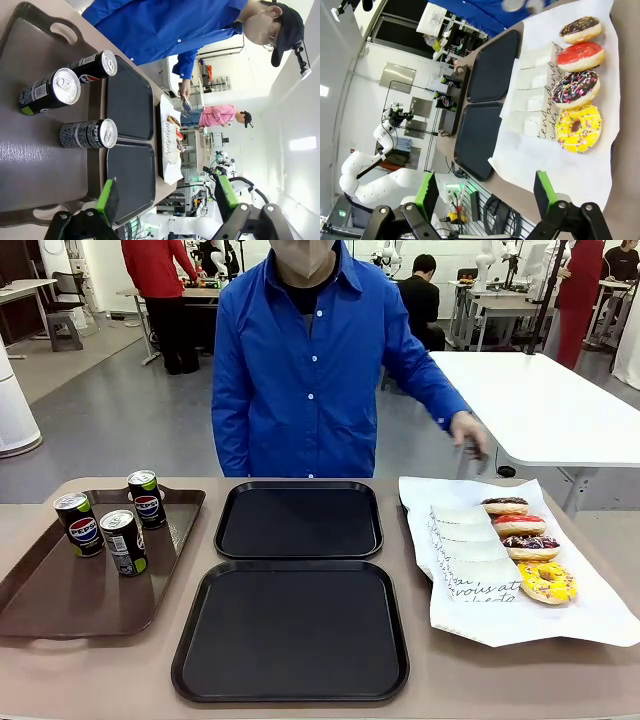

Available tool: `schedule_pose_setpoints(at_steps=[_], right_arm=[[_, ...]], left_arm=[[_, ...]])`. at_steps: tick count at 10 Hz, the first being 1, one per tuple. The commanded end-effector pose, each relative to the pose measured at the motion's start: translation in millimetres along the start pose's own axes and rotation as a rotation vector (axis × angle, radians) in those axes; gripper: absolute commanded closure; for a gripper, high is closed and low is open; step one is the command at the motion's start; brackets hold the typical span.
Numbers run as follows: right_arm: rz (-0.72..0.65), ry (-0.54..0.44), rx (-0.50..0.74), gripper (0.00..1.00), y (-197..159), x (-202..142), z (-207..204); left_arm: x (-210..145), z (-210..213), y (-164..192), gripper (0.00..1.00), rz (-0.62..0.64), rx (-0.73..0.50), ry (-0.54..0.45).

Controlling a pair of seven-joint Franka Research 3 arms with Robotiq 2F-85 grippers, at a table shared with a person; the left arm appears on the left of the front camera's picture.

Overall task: Set up donuts and drinks on trays.
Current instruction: Pick up one Pepsi coke and place it on the Flat Tray.

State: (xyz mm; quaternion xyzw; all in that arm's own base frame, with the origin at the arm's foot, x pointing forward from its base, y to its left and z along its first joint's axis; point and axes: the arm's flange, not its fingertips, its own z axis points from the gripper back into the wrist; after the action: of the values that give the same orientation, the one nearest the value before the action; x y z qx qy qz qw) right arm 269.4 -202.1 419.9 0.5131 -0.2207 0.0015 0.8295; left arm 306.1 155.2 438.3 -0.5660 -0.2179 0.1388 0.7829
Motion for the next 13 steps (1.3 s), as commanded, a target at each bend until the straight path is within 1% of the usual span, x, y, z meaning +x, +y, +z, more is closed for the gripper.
schedule_pose_setpoints(at_steps=[1,13], right_arm=[[0.000,-0.016,0.021,0.00,-0.2,2.5,-0.7],[0.000,-0.016,0.021,0.00,-0.2,2.5,-0.7]], left_arm=[[0.9,0.6,-0.6,0.00,-0.004,-0.011,-0.007],[0.9,0.6,-0.6,0.00,-0.004,-0.011,-0.007]])
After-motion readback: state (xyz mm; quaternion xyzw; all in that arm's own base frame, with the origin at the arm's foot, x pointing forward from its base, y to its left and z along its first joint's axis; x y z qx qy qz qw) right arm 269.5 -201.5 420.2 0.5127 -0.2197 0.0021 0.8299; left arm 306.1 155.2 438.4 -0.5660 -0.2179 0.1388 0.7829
